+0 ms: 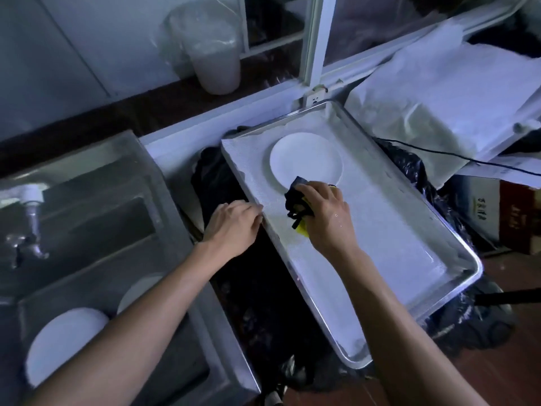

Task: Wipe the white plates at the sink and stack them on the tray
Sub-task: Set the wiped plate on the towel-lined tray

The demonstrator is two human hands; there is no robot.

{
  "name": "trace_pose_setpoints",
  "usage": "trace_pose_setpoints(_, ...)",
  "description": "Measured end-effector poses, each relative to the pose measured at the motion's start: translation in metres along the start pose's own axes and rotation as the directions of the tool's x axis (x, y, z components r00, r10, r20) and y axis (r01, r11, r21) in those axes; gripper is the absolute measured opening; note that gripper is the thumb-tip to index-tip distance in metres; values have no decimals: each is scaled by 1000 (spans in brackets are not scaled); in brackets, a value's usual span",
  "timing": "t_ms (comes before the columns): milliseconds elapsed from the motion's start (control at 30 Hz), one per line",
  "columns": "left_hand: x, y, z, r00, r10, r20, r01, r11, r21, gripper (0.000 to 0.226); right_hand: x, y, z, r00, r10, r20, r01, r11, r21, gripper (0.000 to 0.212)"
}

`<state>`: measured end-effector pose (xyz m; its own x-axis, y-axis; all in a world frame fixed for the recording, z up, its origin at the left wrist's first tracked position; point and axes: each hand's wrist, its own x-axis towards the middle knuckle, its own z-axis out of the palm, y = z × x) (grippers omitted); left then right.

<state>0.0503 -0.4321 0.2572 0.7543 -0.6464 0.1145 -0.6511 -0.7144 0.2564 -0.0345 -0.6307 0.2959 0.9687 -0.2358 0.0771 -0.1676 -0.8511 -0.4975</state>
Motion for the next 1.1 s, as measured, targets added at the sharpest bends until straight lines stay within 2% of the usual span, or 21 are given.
trace_pose_setpoints(133,-58,-44,-18,996,-84,-21,83,995,-48,18,-7,-67,31,990,-115,77,117,993,-26,65)
trace_pose_setpoints(267,-121,-98,-30,980,-198,-5,197,978,-73,26,-19,-134,74,960,-228,160,232,973,-5,66)
trace_pose_setpoints(400,-190,-149,-34,945,-320,68,326,934,-144,23,-36,-193,125,924,-270,273,278,961,7,66)
trace_pose_setpoints(500,-240,-183,-34,897,-432,98,439,896,-71,30,-52,-228,164,886,-290,362,307,952,12,66)
trace_pose_setpoints(600,-283,-215,-31,875,-474,100,481,875,-57,33,-67,-258,203,850,-299,435,328,945,8,66)
trace_pose_setpoints(800,-340,-265,-13,815,-552,177,570,819,-67,23,-91,-298,270,813,-269,516,320,947,-10,66)
trace_pose_setpoints(967,-363,-292,9,789,-575,216,605,789,-109,16,-97,-307,307,800,-249,546,311,950,-21,68)
trace_pose_setpoints(1100,-366,-304,33,726,-637,260,685,705,-184,17,-92,-304,331,778,-251,576,332,942,-39,67)
